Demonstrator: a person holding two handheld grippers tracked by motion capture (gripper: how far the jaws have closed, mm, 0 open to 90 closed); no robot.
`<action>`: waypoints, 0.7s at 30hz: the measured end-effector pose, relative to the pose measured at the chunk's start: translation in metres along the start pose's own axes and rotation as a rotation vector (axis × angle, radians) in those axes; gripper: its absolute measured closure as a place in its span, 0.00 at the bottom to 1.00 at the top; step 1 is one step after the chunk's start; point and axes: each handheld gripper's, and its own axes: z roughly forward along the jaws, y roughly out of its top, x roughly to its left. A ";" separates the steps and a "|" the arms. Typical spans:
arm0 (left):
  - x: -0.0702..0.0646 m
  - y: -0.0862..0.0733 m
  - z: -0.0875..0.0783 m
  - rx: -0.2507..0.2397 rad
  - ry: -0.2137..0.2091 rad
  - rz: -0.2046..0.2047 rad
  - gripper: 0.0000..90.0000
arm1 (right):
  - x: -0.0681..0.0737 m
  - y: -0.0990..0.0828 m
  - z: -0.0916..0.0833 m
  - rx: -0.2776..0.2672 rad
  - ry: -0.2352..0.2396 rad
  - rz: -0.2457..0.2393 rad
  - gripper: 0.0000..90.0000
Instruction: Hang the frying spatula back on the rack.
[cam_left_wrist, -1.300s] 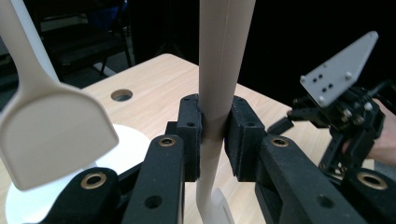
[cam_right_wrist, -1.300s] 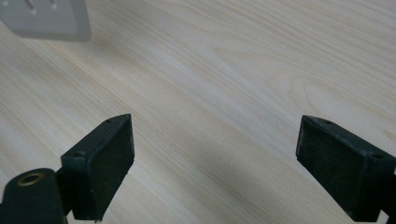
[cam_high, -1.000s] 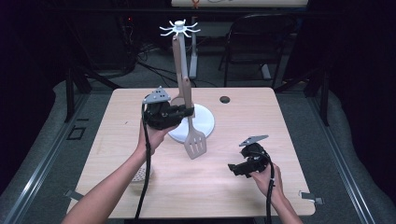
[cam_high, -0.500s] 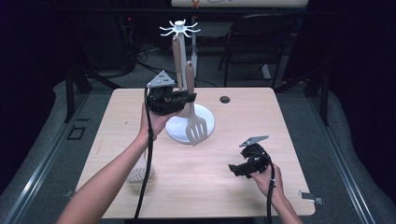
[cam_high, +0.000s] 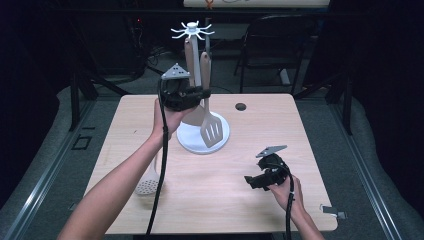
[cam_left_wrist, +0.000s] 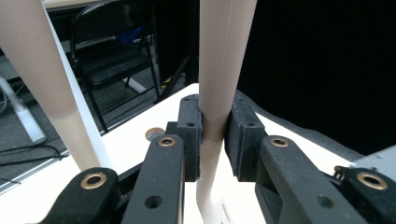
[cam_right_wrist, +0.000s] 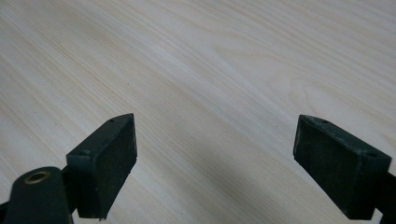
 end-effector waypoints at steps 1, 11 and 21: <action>0.000 0.002 0.002 0.000 0.001 -0.005 0.86 | 0.000 0.002 -0.004 0.019 -0.014 -0.022 0.15; 0.003 0.018 0.013 0.017 0.009 -0.012 0.86 | 0.002 0.003 0.002 0.023 0.009 -0.045 0.15; 0.016 0.028 0.014 0.044 0.059 -0.043 0.86 | 0.003 0.002 0.008 0.047 0.013 -0.045 0.15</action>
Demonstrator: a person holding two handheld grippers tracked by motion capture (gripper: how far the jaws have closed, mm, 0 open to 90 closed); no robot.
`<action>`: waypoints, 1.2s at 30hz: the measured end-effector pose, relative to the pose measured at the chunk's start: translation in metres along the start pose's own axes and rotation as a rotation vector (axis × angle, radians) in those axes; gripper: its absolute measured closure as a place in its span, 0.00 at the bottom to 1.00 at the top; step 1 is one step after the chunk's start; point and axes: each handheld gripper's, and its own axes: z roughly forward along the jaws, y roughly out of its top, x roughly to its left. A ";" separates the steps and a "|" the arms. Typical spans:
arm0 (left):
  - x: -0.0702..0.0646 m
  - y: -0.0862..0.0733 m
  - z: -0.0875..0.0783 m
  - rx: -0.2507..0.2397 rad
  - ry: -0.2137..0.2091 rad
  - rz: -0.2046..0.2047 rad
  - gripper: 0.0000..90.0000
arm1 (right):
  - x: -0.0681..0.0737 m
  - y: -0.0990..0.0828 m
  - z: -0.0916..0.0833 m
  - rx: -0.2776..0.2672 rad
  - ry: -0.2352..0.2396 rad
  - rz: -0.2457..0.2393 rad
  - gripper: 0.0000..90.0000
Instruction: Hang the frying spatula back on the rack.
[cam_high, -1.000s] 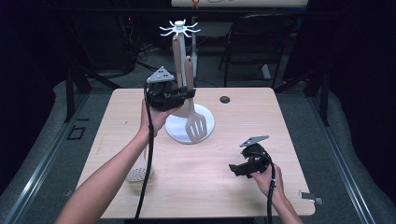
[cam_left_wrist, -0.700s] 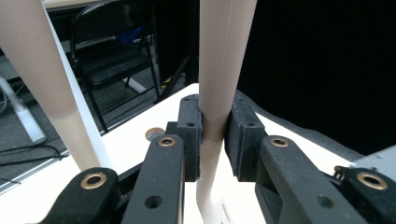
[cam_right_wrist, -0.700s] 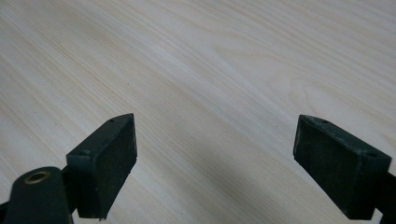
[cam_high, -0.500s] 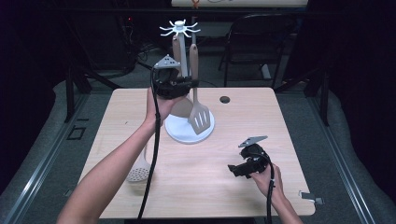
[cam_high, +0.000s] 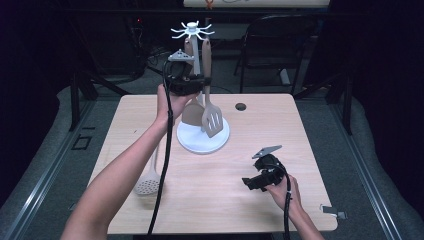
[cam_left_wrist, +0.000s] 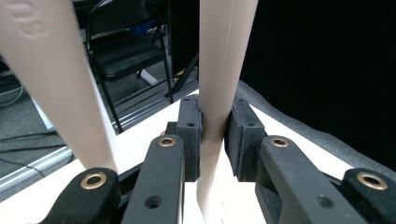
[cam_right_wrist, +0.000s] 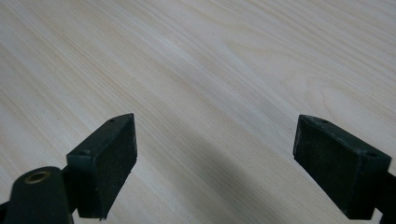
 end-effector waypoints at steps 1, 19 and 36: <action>0.001 0.001 0.000 0.004 0.002 -0.001 0.86 | 0.001 0.000 0.000 0.000 -0.004 0.000 0.15; 0.011 0.008 0.010 0.022 -0.004 -0.037 0.86 | 0.002 -0.001 0.004 0.016 0.022 -0.002 0.15; 0.018 0.004 0.012 0.053 0.102 -0.042 0.84 | 0.004 0.000 0.003 0.004 0.022 -0.026 0.15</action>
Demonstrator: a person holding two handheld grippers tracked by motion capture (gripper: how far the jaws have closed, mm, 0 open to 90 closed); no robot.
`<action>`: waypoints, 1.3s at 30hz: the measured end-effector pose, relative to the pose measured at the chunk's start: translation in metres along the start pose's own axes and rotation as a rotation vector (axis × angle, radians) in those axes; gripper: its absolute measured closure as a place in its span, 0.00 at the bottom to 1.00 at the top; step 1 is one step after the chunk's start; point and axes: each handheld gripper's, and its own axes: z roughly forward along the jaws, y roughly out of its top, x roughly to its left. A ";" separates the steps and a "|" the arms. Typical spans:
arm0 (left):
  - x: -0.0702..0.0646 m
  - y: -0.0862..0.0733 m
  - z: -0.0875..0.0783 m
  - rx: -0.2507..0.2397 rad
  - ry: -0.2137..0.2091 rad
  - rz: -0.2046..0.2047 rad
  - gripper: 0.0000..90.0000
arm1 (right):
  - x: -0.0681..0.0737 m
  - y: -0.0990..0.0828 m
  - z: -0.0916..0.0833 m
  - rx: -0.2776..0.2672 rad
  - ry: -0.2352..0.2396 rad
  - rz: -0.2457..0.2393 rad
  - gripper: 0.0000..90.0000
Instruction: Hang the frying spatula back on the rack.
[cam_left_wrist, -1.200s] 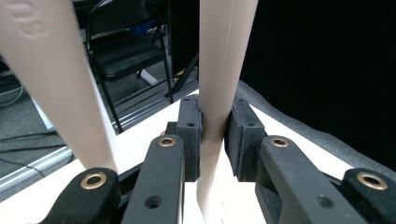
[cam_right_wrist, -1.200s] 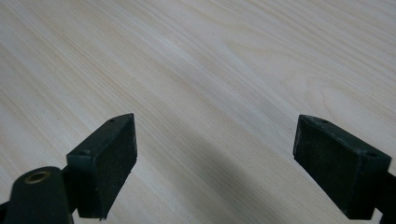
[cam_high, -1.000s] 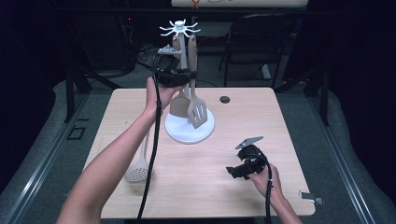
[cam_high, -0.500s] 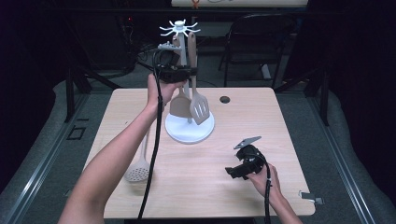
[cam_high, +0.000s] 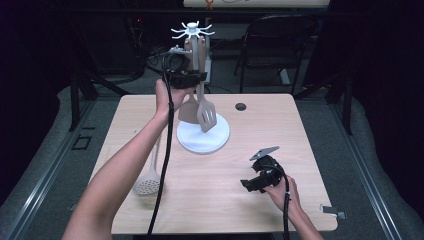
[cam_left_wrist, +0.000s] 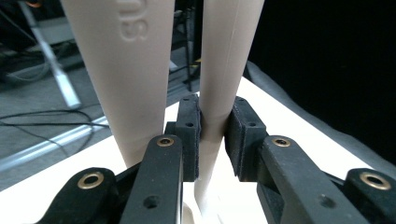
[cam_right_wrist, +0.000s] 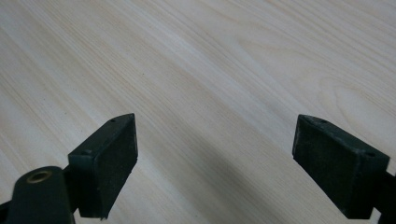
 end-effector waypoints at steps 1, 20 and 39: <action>-0.001 -0.001 0.000 -0.007 0.006 0.000 0.81 | 0.000 0.000 0.000 0.002 -0.002 -0.002 0.15; 0.002 -0.022 -0.056 -0.014 0.008 0.080 0.79 | -0.001 0.001 -0.003 0.007 -0.014 -0.001 0.16; 0.016 0.010 -0.089 -0.088 0.091 0.098 1.00 | 0.000 0.001 -0.003 -0.001 -0.017 -0.001 0.16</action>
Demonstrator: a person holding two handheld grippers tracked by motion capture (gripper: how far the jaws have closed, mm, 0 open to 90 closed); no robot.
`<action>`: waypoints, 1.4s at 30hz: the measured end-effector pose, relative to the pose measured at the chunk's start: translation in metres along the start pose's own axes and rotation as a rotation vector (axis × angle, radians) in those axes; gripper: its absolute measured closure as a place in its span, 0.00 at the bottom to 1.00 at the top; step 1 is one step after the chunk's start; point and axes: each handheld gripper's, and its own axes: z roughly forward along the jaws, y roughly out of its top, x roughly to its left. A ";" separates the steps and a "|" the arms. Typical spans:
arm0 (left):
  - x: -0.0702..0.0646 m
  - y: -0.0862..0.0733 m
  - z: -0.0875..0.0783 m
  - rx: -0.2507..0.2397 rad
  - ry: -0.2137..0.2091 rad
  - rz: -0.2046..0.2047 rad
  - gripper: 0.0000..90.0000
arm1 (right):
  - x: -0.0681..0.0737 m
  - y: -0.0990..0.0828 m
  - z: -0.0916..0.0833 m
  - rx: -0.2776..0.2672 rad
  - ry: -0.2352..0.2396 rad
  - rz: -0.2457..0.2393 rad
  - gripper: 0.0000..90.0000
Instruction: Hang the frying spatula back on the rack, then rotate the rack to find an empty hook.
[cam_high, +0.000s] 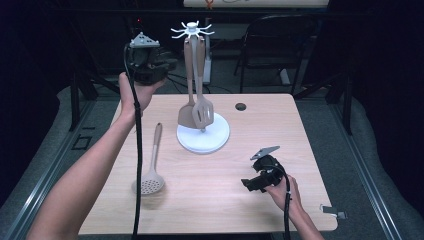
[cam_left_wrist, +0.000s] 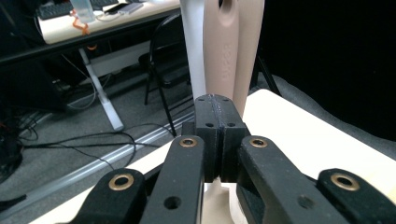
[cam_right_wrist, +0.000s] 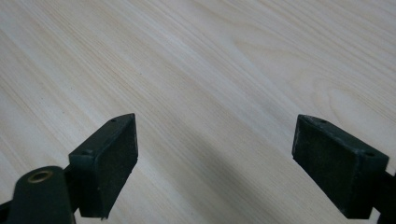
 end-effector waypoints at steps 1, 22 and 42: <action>0.000 0.002 -0.001 -0.002 0.004 0.007 1.00 | -0.001 0.000 0.000 0.009 -0.001 -0.009 0.16; 0.005 0.035 0.009 -0.043 0.047 0.022 1.00 | -0.001 -0.001 0.000 0.003 0.011 -0.006 0.16; 0.024 0.042 0.029 -0.045 0.141 -0.019 1.00 | 0.001 -0.001 0.002 -0.007 0.025 -0.011 0.16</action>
